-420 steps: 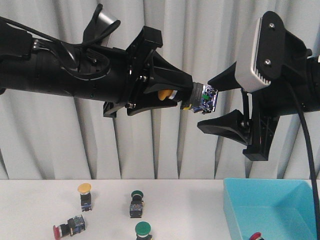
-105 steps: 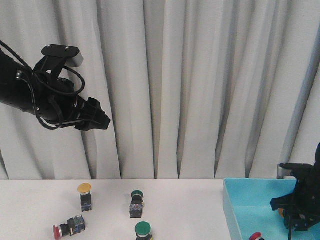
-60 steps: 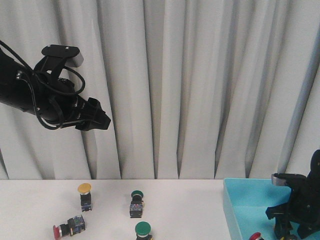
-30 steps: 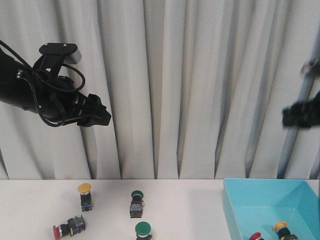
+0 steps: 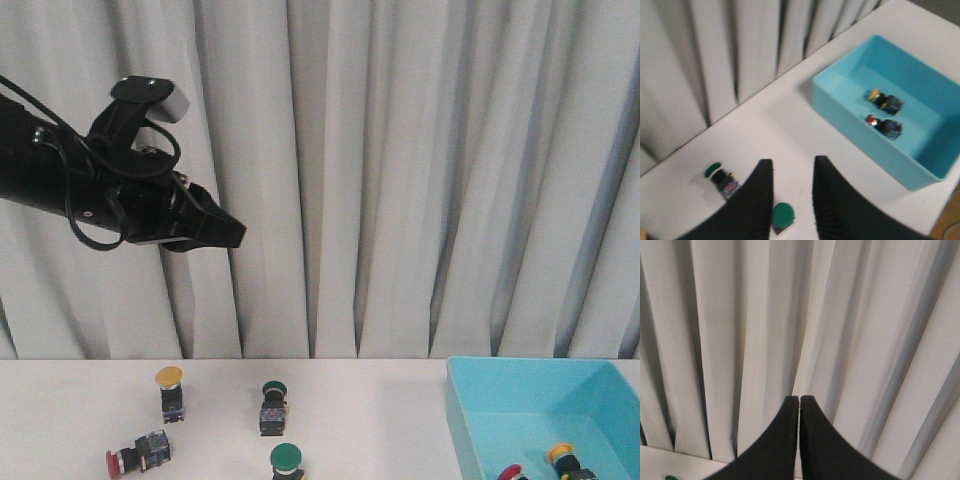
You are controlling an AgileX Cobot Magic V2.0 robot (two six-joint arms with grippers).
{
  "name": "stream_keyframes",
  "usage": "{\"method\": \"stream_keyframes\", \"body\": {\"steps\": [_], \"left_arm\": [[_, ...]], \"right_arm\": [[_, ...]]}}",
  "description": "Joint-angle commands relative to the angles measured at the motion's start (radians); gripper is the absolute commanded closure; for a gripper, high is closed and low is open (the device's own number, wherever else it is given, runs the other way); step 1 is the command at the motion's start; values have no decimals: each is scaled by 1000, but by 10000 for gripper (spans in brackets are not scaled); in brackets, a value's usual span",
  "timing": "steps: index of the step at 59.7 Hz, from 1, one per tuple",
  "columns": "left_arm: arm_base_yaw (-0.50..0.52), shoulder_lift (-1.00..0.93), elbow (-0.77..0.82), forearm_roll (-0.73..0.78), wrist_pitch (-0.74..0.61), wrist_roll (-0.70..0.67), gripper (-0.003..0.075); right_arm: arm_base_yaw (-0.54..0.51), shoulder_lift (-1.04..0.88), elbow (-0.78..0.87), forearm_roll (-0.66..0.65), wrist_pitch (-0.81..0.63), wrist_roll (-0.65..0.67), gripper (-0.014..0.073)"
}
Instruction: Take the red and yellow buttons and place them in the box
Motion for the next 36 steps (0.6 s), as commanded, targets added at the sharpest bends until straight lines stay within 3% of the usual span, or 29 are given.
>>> {"method": "stream_keyframes", "body": {"steps": [1,36], "left_arm": [[-4,-50,-24,-132,-28,60,729],[-1,-47,-24,-120,-72,-5,727]], "right_arm": [[-1,-23,-23,13,-28,-6,603],[-1,-24,-23,67,-44,-6,603]]}}
